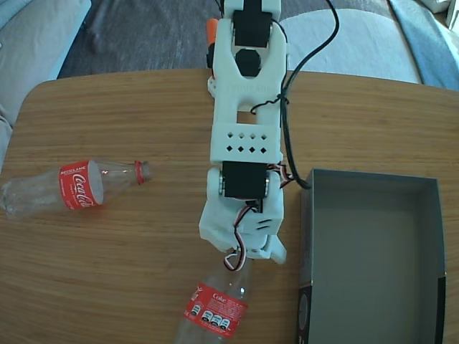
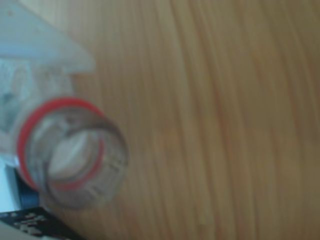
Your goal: Grasp the bottles and put them in the box.
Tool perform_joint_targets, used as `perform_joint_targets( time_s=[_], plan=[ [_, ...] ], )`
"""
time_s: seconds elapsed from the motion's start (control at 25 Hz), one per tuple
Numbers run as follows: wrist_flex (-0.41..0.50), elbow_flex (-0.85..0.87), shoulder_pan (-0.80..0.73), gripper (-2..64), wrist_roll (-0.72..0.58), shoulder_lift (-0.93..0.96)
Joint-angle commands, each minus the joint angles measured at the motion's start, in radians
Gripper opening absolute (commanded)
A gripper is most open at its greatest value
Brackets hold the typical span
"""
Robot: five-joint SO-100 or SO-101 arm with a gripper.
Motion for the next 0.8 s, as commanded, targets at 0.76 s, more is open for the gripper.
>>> perform_joint_targets(
  time_s=[0.76],
  plan=[
    [-0.025, -0.057, 0.071, 32.8, 0.006, 0.026]
  ],
)
